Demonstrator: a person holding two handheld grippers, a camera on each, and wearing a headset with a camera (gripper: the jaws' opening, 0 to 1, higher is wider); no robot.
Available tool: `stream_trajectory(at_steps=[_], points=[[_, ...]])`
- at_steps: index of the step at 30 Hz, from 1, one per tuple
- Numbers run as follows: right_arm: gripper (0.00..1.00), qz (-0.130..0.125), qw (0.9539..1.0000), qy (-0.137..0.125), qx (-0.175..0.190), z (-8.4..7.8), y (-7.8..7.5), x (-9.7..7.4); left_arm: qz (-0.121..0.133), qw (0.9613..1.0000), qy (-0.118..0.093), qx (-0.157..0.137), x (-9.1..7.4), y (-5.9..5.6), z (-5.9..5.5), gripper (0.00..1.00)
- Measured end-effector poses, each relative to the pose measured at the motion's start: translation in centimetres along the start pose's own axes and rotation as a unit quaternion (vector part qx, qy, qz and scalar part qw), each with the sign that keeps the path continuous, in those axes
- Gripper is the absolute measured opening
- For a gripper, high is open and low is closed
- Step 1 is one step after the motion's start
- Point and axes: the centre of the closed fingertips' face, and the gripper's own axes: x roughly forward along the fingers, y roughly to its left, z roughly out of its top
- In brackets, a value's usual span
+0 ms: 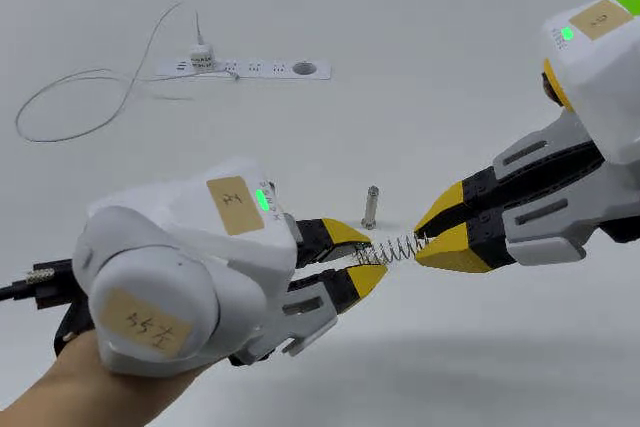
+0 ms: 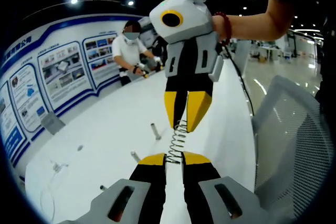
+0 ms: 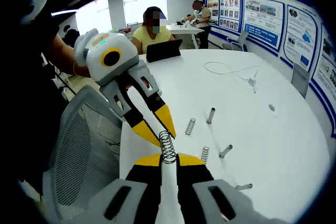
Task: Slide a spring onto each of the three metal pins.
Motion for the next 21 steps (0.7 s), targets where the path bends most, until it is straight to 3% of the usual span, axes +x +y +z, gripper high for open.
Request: stream_trajectory(at_steps=[6,11,15,19,20,21], points=[[0.11,0.001,0.9998,-0.021,0.005,0.5,-0.2,-0.7,0.003,0.9997,-0.016,-0.017,0.1,0.1,0.5,0.1],[0.12,0.0,0.998,-0.055,0.029,1.6,-0.4,-1.2,0.007,0.9959,-0.05,-0.075,-0.1,0.5,1.1,0.1],[0.12,0.003,0.9946,-0.088,0.055,2.7,-0.7,-1.7,0.01,0.9878,-0.081,-0.133,-0.5,0.9,1.5,0.1],[0.13,-0.001,0.9905,-0.117,0.073,3.5,-1.2,-2.0,0.009,0.9753,-0.12,-0.185,-0.8,1.2,2.5,0.1],[0.14,0.0,0.9879,-0.13,0.084,4.0,-1.2,-2.0,0.012,0.9749,-0.118,-0.188,-0.8,1.3,2.3,0.1],[0.14,0.0,0.9859,-0.139,0.093,4.3,-1.3,-2.1,0.011,0.9693,-0.135,-0.205,-0.8,1.3,2.8,0.1]])
